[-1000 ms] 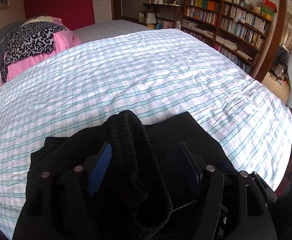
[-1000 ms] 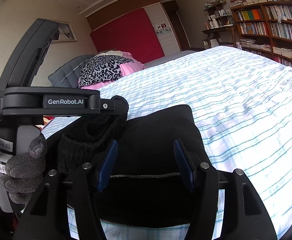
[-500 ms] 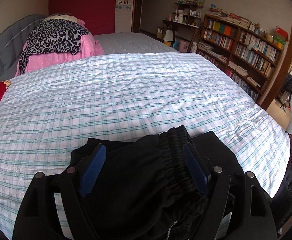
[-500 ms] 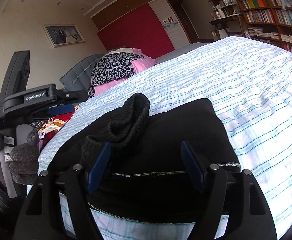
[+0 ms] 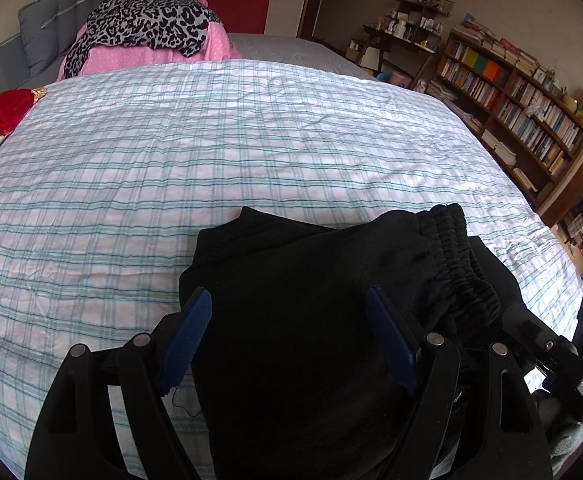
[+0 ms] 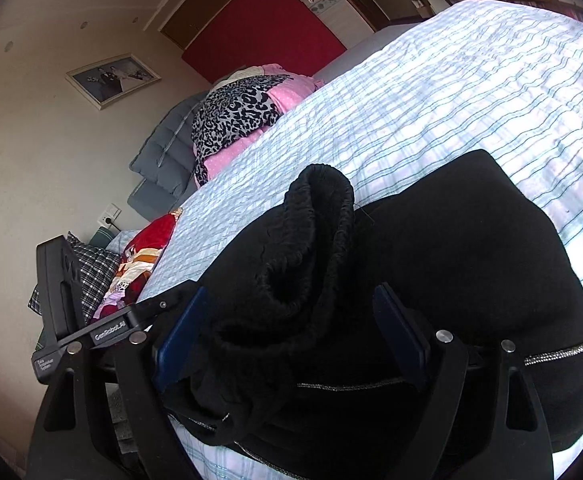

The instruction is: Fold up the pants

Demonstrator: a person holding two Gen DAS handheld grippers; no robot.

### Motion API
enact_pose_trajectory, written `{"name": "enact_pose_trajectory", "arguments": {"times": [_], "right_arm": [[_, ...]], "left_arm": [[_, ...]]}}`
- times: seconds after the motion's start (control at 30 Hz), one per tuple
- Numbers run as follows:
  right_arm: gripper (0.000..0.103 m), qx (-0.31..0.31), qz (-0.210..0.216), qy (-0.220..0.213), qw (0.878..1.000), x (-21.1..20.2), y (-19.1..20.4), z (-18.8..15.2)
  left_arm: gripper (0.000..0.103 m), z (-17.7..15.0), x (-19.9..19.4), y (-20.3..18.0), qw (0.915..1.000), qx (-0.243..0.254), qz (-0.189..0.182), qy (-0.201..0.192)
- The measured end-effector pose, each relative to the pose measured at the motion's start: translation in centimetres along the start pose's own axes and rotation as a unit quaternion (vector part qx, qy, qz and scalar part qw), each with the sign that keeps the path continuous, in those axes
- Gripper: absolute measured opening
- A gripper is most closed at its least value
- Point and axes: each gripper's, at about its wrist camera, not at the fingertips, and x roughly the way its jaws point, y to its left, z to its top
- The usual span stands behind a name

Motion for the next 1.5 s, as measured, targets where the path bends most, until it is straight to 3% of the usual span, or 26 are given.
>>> {"name": "enact_pose_trajectory", "arguments": {"times": [0.1,0.17,0.27,0.43,0.63,0.77,0.9,1.0,1.03,1.1,1.27,1.4,1.5], "right_arm": [[0.078,0.005,-0.008,0.018,1.000,1.6,0.6,0.1],[0.056,0.012,-0.003,0.036,0.999,2.6,0.7,-0.1],[0.038,-0.021,-0.017,0.028,0.999,2.6,1.5,-0.1],[0.029,-0.059,-0.001,-0.015,0.998,-0.1,2.6,1.3],[0.029,-0.098,0.005,-0.092,0.991,-5.9,1.7,3.2],[0.029,-0.052,-0.003,-0.095,0.994,-7.8,-3.3,3.1],[0.032,-0.014,-0.025,-0.078,0.997,-7.9,-7.8,1.7],[0.044,-0.006,-0.045,-0.085,0.995,-7.9,-9.1,0.8],[0.053,-0.007,-0.053,-0.091,0.994,-8.2,-9.1,0.8],[0.060,-0.017,-0.073,-0.100,0.992,-8.6,-8.8,0.9],[0.061,-0.047,-0.105,-0.122,0.986,-10.5,-7.5,0.4],[0.062,-0.081,-0.088,-0.102,0.988,-11.7,-6.1,-1.3],[0.066,-0.135,-0.108,-0.079,0.982,-11.0,-4.3,-2.8]], "left_arm": [[0.079,-0.4,-0.1,1.2,1.0000,-0.009,-0.004,0.000],[0.079,-0.6,0.0,1.7,0.9999,-0.012,-0.008,0.004],[0.079,-0.8,0.2,2.1,0.9998,-0.014,-0.011,0.007],[0.079,-0.7,0.1,2.0,0.9997,-0.013,-0.022,0.005],[0.080,-1.0,0.2,-1.0,0.9991,0.020,-0.037,0.001],[0.081,-2.1,1.1,-4.8,0.9961,0.073,-0.048,0.008],[0.087,-3.3,1.5,-8.0,0.9906,0.135,-0.013,-0.021],[0.089,-3.6,2.1,-8.9,0.9878,0.154,0.001,-0.024],[0.089,-3.7,2.2,-8.9,0.9875,0.156,0.004,-0.024],[0.089,-3.6,2.7,-8.6,0.9878,0.154,0.004,-0.020],[0.089,-3.5,3.0,-7.6,0.9896,0.143,-0.001,-0.015],[0.089,-3.5,3.1,-7.4,0.9903,0.138,-0.007,-0.014],[0.089,-3.4,3.0,-7.3,0.9907,0.135,-0.009,-0.015]]}}
